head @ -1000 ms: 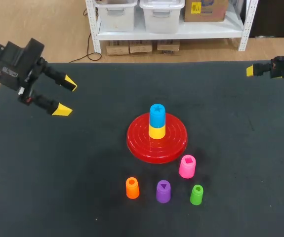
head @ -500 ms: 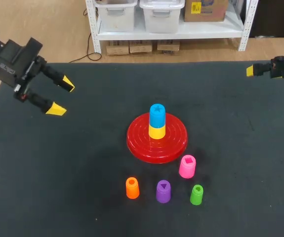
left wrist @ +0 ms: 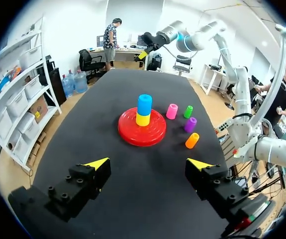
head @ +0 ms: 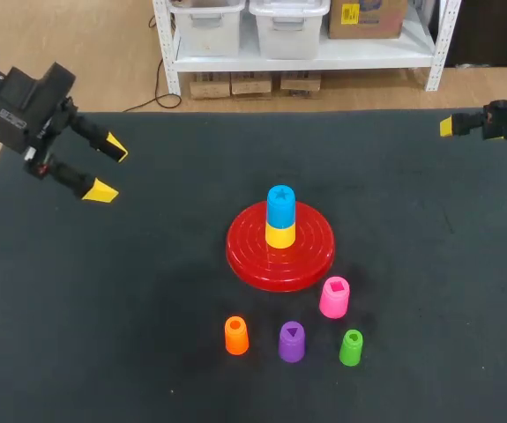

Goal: Pick up and stack the cylinders on the red base in this order: pink,purple,orange,green

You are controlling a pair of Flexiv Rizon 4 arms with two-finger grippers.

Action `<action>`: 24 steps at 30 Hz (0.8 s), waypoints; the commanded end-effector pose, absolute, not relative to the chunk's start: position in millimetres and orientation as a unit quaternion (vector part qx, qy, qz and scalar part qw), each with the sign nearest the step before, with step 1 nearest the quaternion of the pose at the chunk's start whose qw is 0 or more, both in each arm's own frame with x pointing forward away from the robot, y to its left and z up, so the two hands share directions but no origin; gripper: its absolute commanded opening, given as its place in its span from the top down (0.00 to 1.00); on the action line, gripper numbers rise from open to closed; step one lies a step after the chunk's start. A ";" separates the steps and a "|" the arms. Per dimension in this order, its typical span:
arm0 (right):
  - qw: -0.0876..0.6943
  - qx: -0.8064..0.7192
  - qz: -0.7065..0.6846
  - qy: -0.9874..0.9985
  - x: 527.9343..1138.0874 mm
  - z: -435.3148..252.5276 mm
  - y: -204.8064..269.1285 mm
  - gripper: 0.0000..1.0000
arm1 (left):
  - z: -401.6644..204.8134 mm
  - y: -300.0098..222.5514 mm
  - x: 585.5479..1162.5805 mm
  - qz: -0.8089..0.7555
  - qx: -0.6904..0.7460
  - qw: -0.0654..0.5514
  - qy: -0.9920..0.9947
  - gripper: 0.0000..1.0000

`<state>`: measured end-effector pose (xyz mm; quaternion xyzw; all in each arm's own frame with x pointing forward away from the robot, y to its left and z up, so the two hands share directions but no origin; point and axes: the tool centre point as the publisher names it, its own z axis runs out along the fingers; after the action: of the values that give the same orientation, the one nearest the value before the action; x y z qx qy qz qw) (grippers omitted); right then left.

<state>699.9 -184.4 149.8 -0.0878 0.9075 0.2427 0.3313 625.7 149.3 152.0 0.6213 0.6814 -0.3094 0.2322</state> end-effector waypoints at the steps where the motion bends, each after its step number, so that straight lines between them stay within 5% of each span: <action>1: 0.331 -0.088 0.243 0.908 699.9 149.9 -184.8 0.00 | 151.2 149.5 624.7 -0.309 0.621 0.234 0.681 0.00; 18: 0.331 -0.088 0.243 0.908 699.9 149.9 -184.8 0.00 | 151.2 149.5 624.7 -0.309 0.621 0.234 0.681 0.00; 24: 0.312 -0.201 0.214 0.903 668.4 164.4 -144.8 0.00 | 151.2 149.5 624.7 -0.309 0.621 0.234 0.681 0.00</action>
<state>682.7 -151.5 153.6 -0.1698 0.9034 0.2306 0.3191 625.5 149.5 152.0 0.6211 0.6816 -0.3092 0.2324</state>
